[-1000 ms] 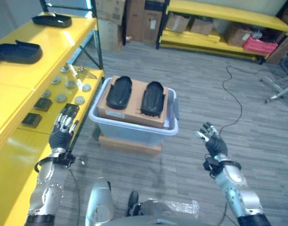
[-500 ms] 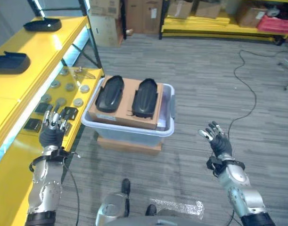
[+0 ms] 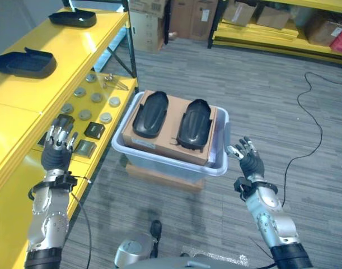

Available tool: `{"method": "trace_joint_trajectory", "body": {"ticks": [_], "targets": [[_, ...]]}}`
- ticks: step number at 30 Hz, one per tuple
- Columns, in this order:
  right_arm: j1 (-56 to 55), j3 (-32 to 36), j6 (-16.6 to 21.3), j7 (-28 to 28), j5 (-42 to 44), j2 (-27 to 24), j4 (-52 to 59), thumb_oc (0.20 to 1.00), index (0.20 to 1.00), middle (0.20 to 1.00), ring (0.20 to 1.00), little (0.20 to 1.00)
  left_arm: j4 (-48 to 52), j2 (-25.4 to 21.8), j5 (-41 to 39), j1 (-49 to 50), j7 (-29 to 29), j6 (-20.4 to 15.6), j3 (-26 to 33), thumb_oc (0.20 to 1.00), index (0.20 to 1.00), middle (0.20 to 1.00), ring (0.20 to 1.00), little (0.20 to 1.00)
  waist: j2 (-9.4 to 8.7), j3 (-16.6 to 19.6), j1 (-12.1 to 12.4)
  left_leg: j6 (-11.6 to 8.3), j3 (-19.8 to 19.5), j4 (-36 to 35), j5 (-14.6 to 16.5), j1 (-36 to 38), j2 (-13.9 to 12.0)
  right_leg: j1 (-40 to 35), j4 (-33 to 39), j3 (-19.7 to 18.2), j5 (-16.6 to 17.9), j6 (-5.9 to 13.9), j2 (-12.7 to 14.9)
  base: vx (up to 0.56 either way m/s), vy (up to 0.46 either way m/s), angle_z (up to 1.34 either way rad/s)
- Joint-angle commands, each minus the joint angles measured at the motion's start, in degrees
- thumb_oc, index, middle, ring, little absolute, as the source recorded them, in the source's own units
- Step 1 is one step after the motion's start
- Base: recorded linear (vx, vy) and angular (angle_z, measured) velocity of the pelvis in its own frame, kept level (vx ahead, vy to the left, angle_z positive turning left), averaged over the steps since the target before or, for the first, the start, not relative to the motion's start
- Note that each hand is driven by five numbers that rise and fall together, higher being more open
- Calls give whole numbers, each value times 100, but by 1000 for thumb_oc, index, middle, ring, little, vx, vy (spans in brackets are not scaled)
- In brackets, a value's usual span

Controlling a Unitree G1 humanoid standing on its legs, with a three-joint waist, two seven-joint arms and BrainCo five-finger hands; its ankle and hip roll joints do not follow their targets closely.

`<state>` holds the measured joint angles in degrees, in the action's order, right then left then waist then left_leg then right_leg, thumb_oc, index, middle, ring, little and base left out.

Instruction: Move parts from the plastic box to the shelf.

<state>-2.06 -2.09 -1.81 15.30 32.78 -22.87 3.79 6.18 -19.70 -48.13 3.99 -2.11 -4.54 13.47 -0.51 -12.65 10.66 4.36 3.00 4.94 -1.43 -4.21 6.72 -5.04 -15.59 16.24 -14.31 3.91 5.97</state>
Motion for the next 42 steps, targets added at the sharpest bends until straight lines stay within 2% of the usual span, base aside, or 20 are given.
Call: {"method": "trace_joint_trajectory", "body": {"ticks": [1, 2, 3, 4, 5, 7, 8, 9, 10, 13, 17, 19, 23, 25, 28, 32, 37, 42], "targets": [[76, 8, 253, 142, -222, 28, 287, 1000, 1000, 1000, 1000, 1000, 229, -378, 242, -59, -205, -115, 108, 1000, 1000, 1000, 1000, 1000, -56, 448, -48, 26, -202, 119, 170, -419, 18, 93, -1104, -246, 1395, 629, 365, 75, 154, 6], [69, 12, 240, 158, -235, 37, 327, 1000, 1000, 1000, 1000, 1000, 215, -373, 254, -47, -222, -123, 113, 1000, 1000, 1000, 1000, 1000, -32, 437, -68, 69, -211, 142, 212, -393, 47, 291, -1516, -308, 1487, 643, 420, 88, 178, 8], [67, 5, 222, 174, -248, 40, 392, 1000, 1000, 1000, 1000, 1000, 176, -362, 286, -13, -220, -198, 114, 1000, 1000, 1000, 1000, 1000, 62, 393, -134, 128, -234, 137, 253, -294, 19, 595, -2226, -402, 1609, 624, 457, 27, 169, 25], [71, -11, 235, 114, -298, 51, 412, 1000, 1000, 1000, 1000, 1000, 167, -343, 253, 52, -157, -333, 112, 1000, 1000, 1000, 1000, 1000, 198, 282, -219, 173, -197, 160, 297, -204, -30, 1169, -2801, -531, 1633, 515, 509, 8, 139, 26], [65, -11, 244, 74, -325, 54, 420, 1000, 1000, 1000, 1000, 1000, 168, -353, 196, 90, -117, -383, 120, 1000, 1000, 1000, 1000, 1000, 233, 254, -235, 182, -161, 196, 321, -207, -34, 1406, -2908, -588, 1613, 456, 546, -21, 41, 18], [102, 0, 291, -31, -381, 86, 399, 1000, 1000, 1000, 1000, 1000, 211, -372, 62, 157, -88, -429, 156, 1000, 1000, 1000, 1000, 1000, 292, 148, -262, 102, -140, 266, 405, -77, -76, 1633, -2220, -603, 1586, 348, 634, 31, -158, 12], [149, 16, 346, -91, -370, 84, 380, 1000, 1000, 1000, 1000, 1000, 255, -414, 62, 142, -86, -437, 173, 1000, 1000, 1000, 1000, 1000, 257, 93, -275, -14, -173, 309, 479, -49, -131, 1521, -996, -580, 1576, 318, 551, 111, -426, 1], [139, 163, 305, -205, -229, -49, 414, 1000, 1000, 1000, 1000, 1000, 292, -471, 72, 107, -44, -438, 205, 1000, 1000, 1000, 1000, 1000, 173, 7, -368, -94, -244, 409, 631, 11, -214, 1330, 113, -784, 1606, 399, 420, 106, -443, -8], [195, 184, 259, -182, -182, -97, 388, 1000, 1000, 1000, 1000, 1000, 254, -499, -5, 61, 4, -447, 168, 1000, 1000, 1000, 1000, 1000, 100, -33, -367, -117, -273, 528, 649, -24, -224, 1365, 238, -806, 1844, 460, 494, 122, -399, 16], [217, 296, 271, -399, -12, -282, 270, 1000, 1000, 1000, 1000, 1000, 193, -525, -92, 95, 99, -511, 88, 1000, 1000, 1000, 1000, 1000, -9, -15, -379, -270, -287, 620, 618, -20, -398, 1053, 762, -755, 1777, 549, 422, 106, -210, 72], [108, 385, 150, -506, 51, -455, 417, 1000, 1000, 1000, 1000, 1000, 365, -392, 0, 182, 193, -472, 61, 1000, 1000, 1000, 1000, 1000, -87, 71, -403, -485, -181, 338, 470, 164, -631, 649, 1305, -603, 1750, 486, 270, 87, -137, 24], [-74, 533, 39, -555, 209, -579, 441, 1000, 1000, 1000, 1000, 1000, 430, -289, 11, 260, 238, -347, 98, 1000, 1000, 1000, 1000, 1000, -113, 182, -424, -627, -179, 64, 297, 275, -790, 383, 1611, -443, 1724, 397, 128, 118, -161, 11], [-232, 607, 50, -639, 197, -606, 450, 1000, 1000, 1000, 1000, 1000, 475, -247, 34, 353, 110, -215, 155, 1000, 1000, 1000, 1000, 1000, -105, 247, -414, -704, -159, -161, 138, 300, -903, 308, 1623, -267, 1622, 329, 44, 52, -74, 14], [-324, 609, 16, -560, 155, -601, 436, 1000, 1000, 1000, 1000, 1000, 426, -226, 35, 346, 2, -152, 98, 1000, 1000, 1000, 1000, 1000, -104, 277, -452, -776, 41, -174, 75, 243, -1025, 259, 1672, -43, 1597, 314, 62, 63, -21, 12], [-370, 530, -75, -291, -136, -600, 354, 1000, 1000, 1000, 1000, 1000, 409, -265, 120, 366, -26, -172, 28, 1000, 1000, 1000, 1000, 1000, -64, 262, -461, -803, 109, -123, 72, 248, -1059, 225, 1664, 6, 1610, 327, 105, 106, 42, 11], [-134, 453, 119, 18, -397, -631, 43, 1000, 1000, 1000, 1000, 1000, 451, -363, 141, 339, -5, -148, -51, 1000, 1000, 1000, 1000, 1000, 5, 229, -387, -808, 53, -4, 86, 183, -1058, 234, 1540, 8, 1575, 342, 156, 134, 70, 4], [1437, 335, 528, 1228, -803, -970, -1182, 1000, 1000, 1000, 1000, 1000, 470, -741, -80, -211, 11, -287, -429, 1000, 1000, 1000, 1000, 1000, 141, -208, -11, -765, -252, 705, 161, -782, -920, 779, 995, 174, 1469, 378, 347, -85, 32, 12], [3016, 114, 597, 2157, -945, -1300, -2432, 1000, 1000, 1000, 1000, 1000, 421, -1090, -269, -835, -17, -290, -729, 1000, 1000, 1000, 1000, 1000, 216, -715, 271, -749, -566, 1139, 147, -1581, -736, 1259, 771, 340, 1500, 351, 421, -221, -49, 37]]}}
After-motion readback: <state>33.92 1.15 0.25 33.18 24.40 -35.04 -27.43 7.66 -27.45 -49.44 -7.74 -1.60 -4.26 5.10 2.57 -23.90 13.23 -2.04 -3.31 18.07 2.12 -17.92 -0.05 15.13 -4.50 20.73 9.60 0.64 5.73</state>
